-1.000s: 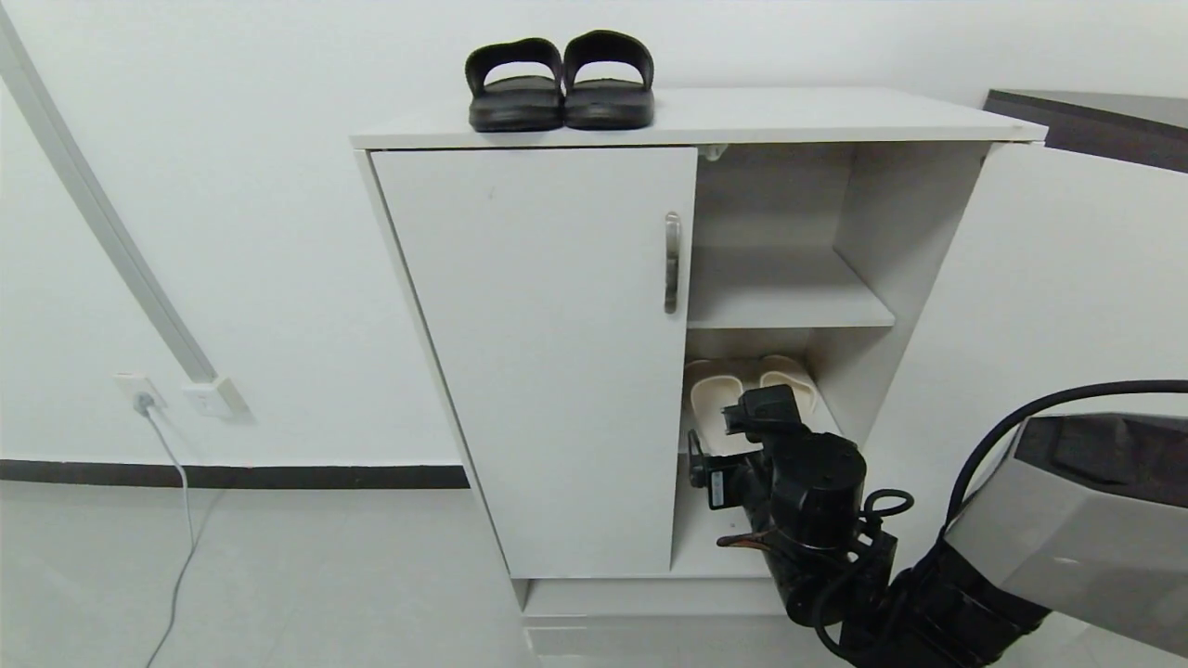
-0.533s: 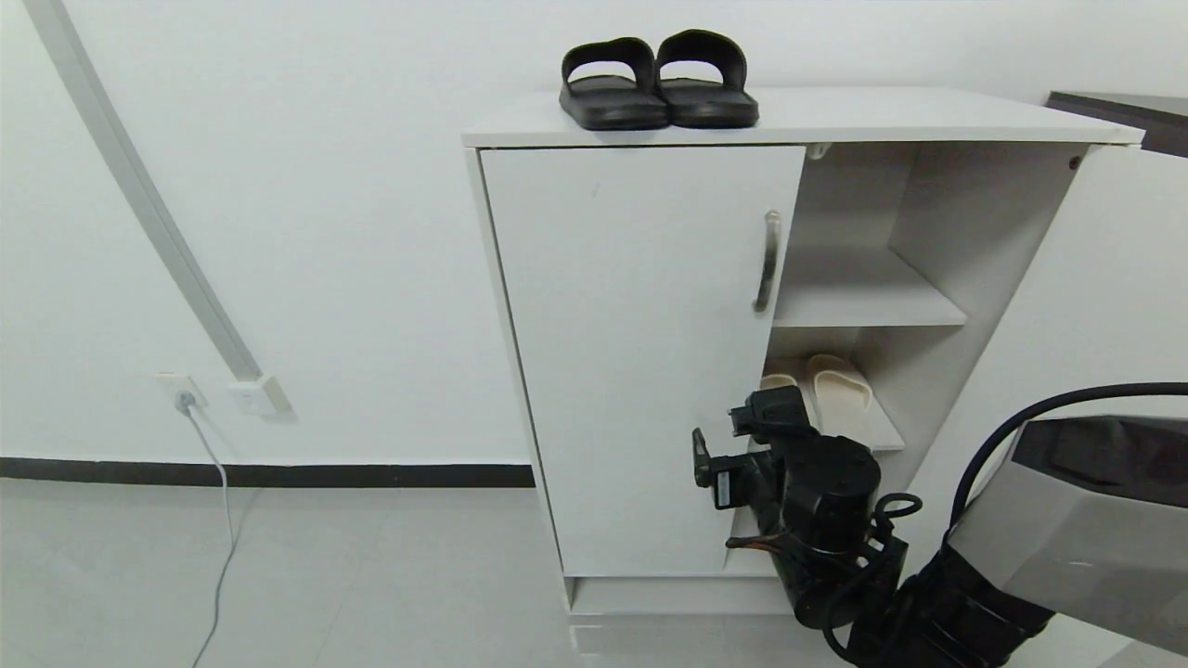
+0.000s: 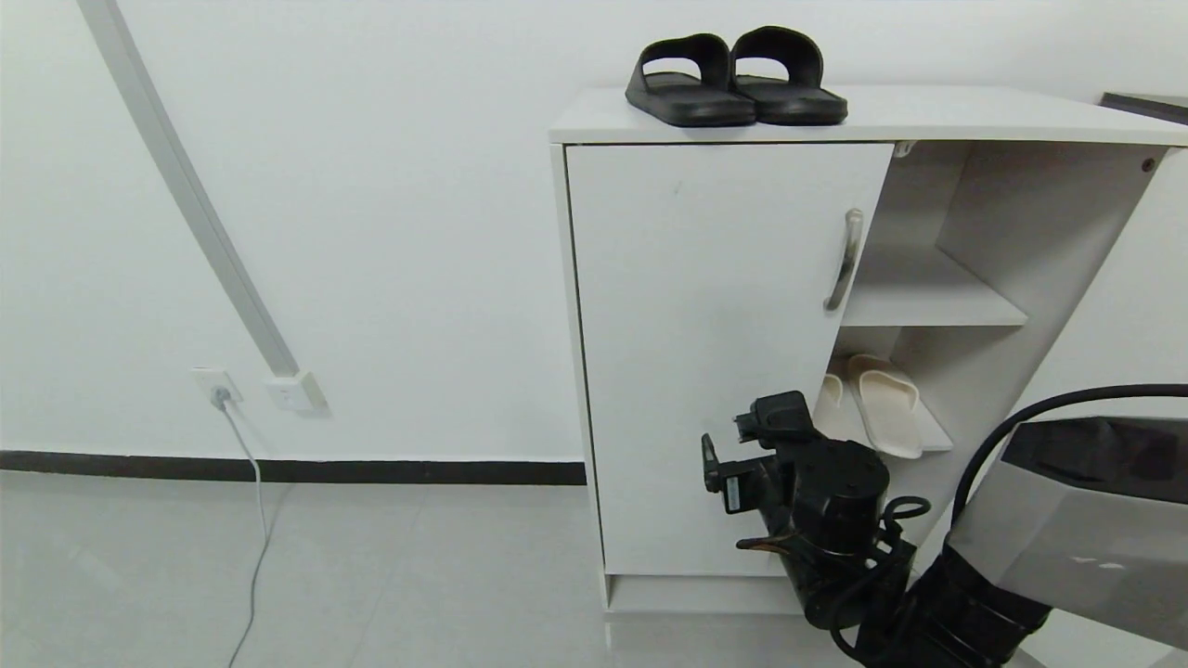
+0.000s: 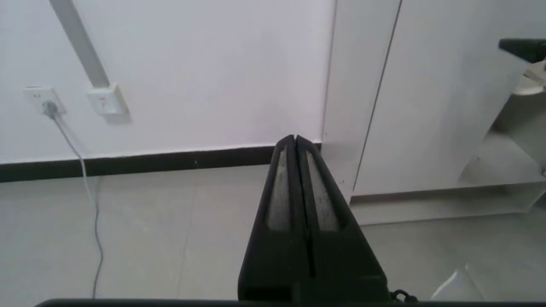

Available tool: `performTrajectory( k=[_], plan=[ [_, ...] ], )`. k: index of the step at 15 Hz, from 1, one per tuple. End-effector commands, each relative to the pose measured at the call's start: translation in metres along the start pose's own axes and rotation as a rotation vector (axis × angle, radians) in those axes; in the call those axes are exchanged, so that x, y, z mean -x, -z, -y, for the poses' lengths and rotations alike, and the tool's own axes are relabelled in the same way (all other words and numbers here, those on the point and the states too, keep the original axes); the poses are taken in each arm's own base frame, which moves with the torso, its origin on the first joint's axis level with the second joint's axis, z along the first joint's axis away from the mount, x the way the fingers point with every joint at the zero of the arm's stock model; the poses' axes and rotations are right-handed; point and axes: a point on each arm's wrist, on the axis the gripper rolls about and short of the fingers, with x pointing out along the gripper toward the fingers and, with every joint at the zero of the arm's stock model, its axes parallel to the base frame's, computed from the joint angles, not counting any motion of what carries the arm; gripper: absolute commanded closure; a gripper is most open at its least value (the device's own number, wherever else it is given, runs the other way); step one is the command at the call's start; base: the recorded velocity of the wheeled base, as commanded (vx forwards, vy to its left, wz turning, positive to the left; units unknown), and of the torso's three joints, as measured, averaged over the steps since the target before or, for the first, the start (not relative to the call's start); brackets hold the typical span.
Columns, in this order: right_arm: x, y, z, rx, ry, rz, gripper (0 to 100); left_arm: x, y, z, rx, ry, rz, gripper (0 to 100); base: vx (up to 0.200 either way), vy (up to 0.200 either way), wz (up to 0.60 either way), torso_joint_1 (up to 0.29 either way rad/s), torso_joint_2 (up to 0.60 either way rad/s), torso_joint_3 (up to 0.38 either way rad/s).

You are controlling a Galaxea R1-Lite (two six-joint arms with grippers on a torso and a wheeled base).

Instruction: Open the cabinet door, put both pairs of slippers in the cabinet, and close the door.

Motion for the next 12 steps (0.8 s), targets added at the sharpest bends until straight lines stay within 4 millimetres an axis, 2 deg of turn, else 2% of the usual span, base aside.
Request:
performTrajectory(
  k=[1,12],
  plan=[
    [0.0000,0.0037,-0.0018,0.007,-0.006,-0.008,0,-0.0001,-0.0003,0.0000,0.000,-0.001,0.001,100,0.000,0.000,0.00,0.000,0.00,0.000],
    [-0.0007,0.0046,-0.0024,0.007,-0.006,-0.008,0,-0.0001,-0.0002,0.0000,0.000,-0.001,0.000,100,0.000,0.000,0.00,0.000,0.00,-0.005]
  ],
)
